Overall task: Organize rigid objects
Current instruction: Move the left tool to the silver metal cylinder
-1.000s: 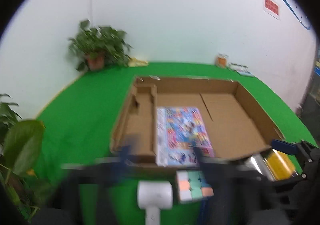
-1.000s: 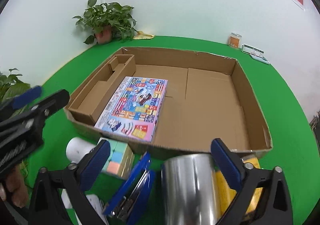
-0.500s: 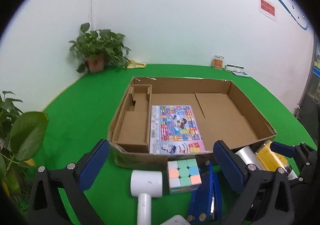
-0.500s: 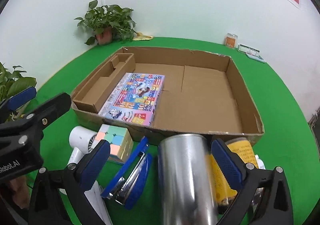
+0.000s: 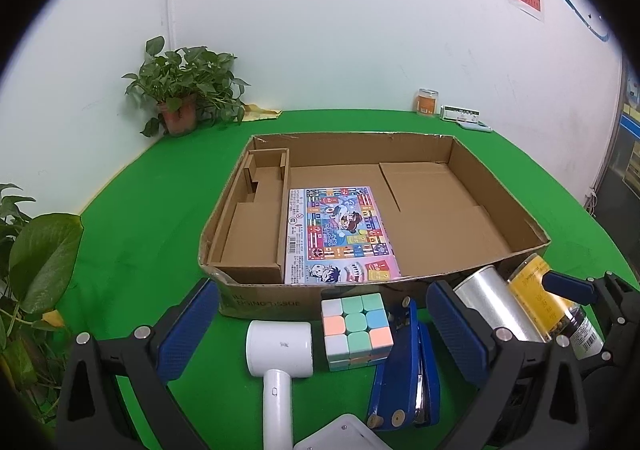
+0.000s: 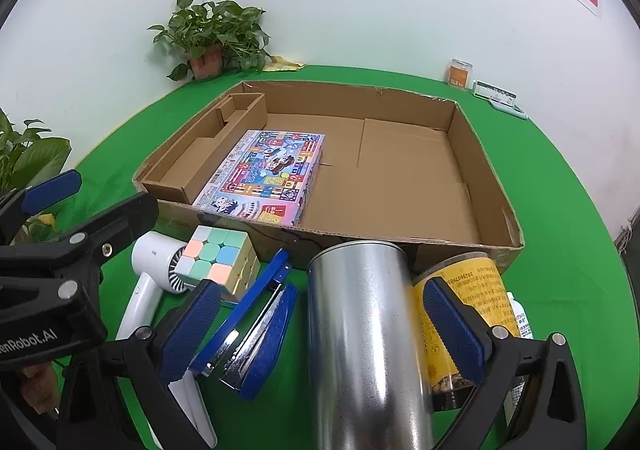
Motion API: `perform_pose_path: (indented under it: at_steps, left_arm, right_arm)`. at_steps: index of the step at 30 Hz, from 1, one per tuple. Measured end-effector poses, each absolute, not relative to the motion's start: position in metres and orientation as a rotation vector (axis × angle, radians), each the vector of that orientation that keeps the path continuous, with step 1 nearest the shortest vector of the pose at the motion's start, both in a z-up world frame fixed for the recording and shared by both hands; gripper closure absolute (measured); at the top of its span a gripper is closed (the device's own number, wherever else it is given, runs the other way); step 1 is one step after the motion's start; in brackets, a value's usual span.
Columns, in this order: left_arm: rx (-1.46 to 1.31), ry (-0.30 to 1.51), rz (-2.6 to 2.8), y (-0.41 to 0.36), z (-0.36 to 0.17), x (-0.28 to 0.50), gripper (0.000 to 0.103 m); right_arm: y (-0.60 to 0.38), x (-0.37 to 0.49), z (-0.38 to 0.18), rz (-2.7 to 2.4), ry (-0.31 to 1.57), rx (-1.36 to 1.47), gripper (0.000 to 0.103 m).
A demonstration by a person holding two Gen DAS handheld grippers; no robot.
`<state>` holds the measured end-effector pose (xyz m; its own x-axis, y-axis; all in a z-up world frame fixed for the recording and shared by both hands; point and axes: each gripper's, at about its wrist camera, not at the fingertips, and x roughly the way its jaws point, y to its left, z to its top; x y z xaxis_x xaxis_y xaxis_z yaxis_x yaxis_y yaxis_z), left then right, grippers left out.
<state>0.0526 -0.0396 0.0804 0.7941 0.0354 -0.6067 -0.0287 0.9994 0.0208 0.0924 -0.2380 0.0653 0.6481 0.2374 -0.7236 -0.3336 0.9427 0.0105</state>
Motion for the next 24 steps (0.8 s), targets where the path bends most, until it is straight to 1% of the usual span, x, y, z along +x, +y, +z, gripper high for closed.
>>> perform_pose_path:
  at_steps: [15, 19, 24]
  left_arm:
    - [-0.051, 0.779, -0.05, -0.039, 0.062, 0.065, 0.0]
    - [-0.089, 0.88, -0.185, -0.043, 0.051, 0.067, 0.0]
    - [-0.129, 0.963, -0.314, -0.052, 0.033, 0.064, 0.0]
  right_arm:
    - [-0.246, 0.087, 0.055, 0.297, 0.832, -0.107, 0.001]
    - [-0.263, 0.073, 0.05, 0.343, 0.81, -0.08, 0.001]
    - [-0.295, 0.04, 0.042, 0.434, 0.766, -0.028, 0.001]
